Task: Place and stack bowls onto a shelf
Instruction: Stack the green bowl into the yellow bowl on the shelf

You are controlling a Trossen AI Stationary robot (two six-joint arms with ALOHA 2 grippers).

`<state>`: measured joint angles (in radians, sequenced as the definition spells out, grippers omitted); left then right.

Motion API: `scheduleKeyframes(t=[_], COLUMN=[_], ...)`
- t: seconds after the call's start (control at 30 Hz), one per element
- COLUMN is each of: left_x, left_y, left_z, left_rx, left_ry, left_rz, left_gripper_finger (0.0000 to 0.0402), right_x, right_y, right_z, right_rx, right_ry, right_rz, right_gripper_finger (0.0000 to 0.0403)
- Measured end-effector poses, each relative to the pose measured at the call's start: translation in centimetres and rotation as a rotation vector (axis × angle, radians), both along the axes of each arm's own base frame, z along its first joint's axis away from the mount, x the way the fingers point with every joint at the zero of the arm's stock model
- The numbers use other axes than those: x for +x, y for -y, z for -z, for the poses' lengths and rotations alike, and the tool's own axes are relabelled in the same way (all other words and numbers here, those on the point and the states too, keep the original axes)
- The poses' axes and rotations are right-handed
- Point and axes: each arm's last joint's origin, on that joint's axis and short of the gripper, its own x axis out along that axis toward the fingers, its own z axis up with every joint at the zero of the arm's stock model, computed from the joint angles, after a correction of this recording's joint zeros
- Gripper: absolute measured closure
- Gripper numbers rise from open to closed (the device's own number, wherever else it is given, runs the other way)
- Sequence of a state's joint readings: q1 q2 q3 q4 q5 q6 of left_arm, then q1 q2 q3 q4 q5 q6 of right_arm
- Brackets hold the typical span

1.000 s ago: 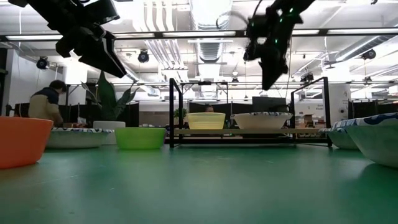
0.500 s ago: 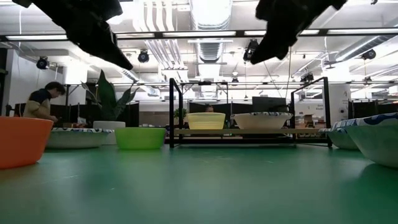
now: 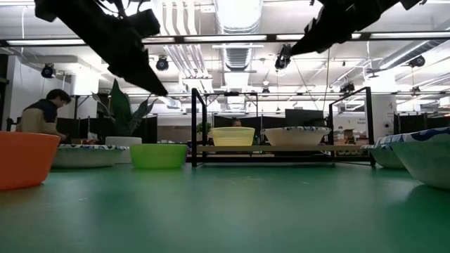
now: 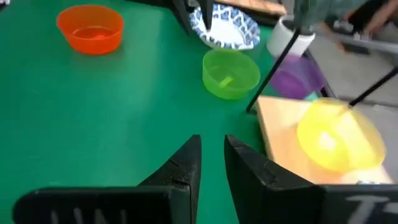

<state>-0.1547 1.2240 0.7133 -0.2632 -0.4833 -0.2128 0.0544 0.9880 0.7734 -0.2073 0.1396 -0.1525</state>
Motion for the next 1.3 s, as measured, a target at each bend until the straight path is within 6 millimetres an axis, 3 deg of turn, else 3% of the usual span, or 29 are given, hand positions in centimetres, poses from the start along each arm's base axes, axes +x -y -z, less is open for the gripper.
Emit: scheduleKeyframes(t=[0.17,0.3,0.6,1.0,1.3], left_x=[0.8,1.2,2.2,2.7,2.8], left_y=[0.0,-0.1,-1.1,-2.7,-3.6], left_z=[1.4,2.3,3.3,5.3,6.2], left_rx=[-0.013,-0.023,-0.015,-0.016,-0.005], left_ry=[-0.057,-0.101,-0.172,-0.283,-0.323], left_rz=[-0.029,-0.056,-0.083,-0.097,-0.111], left_gripper_finger=[0.0274,0.0251,0.0206,0.0222,0.0244], right_x=[-0.2,-0.5,-3.4,-7.6,-8.2], right_y=[-0.2,-0.6,-0.2,0.0,0.0], right_z=[-0.7,0.0,0.8,2.1,2.1], right_rx=[-0.031,-0.055,-0.027,0.024,0.031], right_ry=[0.067,0.14,0.207,0.354,0.375], right_rz=[-0.115,-0.261,-0.258,-0.247,-0.244], right_gripper_finger=[0.0342,0.0342,0.035,0.0351,0.0351])
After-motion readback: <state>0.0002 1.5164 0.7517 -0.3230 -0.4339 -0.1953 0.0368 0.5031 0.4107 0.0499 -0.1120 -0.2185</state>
